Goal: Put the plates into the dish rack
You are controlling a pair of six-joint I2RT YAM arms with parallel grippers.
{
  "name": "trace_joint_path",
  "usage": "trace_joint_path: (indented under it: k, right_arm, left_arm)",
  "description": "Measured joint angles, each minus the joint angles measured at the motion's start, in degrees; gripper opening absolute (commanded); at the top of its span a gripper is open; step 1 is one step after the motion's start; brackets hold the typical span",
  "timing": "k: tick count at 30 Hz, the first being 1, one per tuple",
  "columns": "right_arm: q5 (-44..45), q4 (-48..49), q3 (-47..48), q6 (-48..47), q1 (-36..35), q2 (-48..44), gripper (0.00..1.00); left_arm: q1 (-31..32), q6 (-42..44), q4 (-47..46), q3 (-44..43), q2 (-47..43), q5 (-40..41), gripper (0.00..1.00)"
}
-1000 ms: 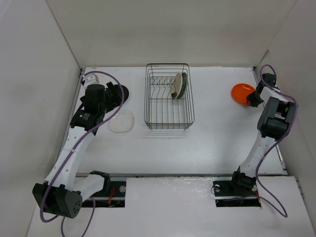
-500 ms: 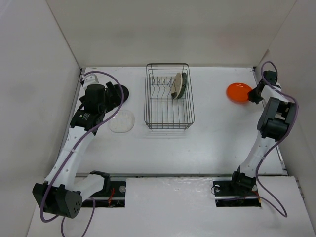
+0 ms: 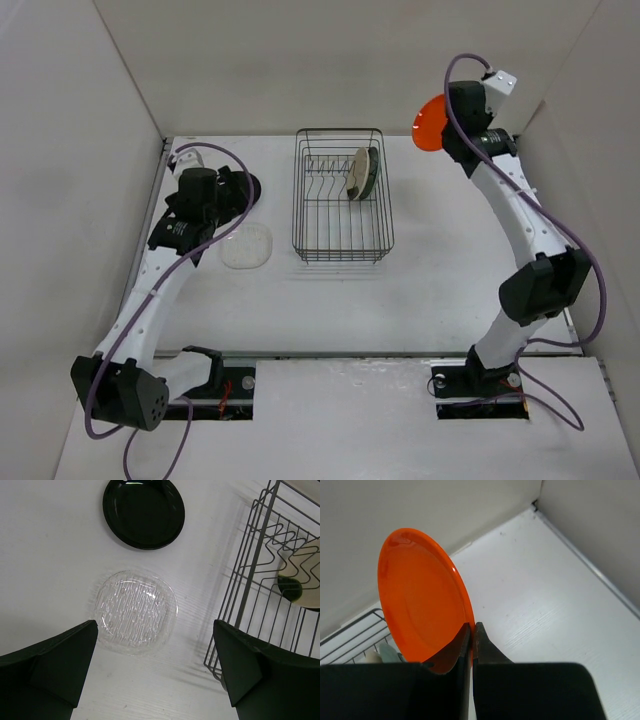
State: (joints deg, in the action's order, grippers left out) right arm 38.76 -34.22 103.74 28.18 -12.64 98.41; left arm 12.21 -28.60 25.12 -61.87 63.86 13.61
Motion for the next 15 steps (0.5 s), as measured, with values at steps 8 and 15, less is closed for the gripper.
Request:
trace_joint_path:
  k: [8, 15]
  right_arm:
    - [20.2, -6.2, 13.2, -10.5, -15.7, 2.5, 0.0]
    - [24.1, -11.6, 27.6, -15.5, -24.2, 14.9, 0.0]
  left_arm:
    - [-1.2, 0.0, 0.0, 0.0, 0.1, 0.0, 1.0]
    - [-3.0, -0.1, 0.0, -0.1, 0.1, -1.0, 1.0]
